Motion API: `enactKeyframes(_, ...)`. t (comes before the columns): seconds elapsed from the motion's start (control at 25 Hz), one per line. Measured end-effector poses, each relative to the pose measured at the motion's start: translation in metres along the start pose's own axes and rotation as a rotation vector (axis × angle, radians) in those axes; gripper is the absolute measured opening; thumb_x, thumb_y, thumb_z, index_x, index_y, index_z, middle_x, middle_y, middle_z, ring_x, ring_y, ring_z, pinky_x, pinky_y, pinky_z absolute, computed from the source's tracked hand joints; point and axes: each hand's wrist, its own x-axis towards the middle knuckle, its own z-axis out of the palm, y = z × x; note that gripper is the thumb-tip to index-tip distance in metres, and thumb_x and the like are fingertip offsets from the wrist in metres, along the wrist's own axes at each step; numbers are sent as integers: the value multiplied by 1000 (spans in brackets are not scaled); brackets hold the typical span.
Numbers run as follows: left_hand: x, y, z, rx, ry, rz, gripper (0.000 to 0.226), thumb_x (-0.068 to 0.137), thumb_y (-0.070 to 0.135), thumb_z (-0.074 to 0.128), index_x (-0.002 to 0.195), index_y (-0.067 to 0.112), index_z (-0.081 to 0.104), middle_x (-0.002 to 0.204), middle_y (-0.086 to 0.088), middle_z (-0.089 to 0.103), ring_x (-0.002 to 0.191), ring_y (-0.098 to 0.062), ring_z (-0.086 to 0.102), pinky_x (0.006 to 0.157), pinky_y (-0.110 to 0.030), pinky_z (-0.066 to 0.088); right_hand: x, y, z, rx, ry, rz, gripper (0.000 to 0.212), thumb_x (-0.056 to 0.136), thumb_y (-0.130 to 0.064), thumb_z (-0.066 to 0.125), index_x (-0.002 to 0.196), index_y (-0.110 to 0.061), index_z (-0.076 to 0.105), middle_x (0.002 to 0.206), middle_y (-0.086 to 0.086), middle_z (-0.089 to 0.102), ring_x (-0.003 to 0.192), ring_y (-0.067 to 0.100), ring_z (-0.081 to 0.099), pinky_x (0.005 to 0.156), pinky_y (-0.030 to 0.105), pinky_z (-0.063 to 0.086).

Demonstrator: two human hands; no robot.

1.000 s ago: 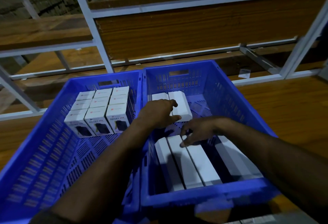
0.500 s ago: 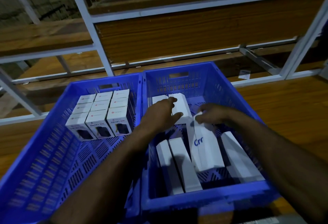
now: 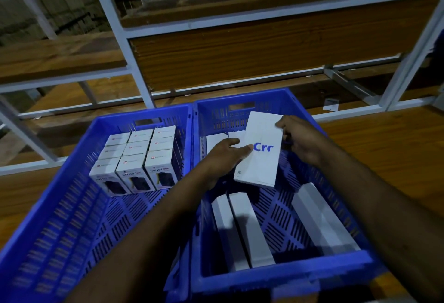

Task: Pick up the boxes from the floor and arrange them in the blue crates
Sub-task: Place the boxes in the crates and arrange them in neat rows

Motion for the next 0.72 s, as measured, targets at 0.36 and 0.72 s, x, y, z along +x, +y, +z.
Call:
enactKeyframes(0.36, -3, 5, 3, -209, -54, -38, 31, 105, 32, 50, 122, 9, 59, 101, -4, 72, 75, -12, 70, 58, -22, 54, -5, 6, 7, 123, -197, 78, 39, 100, -47, 48, 129, -23, 61, 119, 9, 71, 110, 27, 67, 90, 45, 55)
enactKeyframes(0.72, -8, 10, 7, -600, -301, -81, 43, 105, 37, 39, 130, 9, 60, 119, -19, 65, 107, -38, 62, 96, -48, 52, -8, 10, 16, 179, -288, 119, 51, 90, -55, 59, 129, -22, 63, 116, 11, 70, 101, 24, 67, 81, 42, 57)
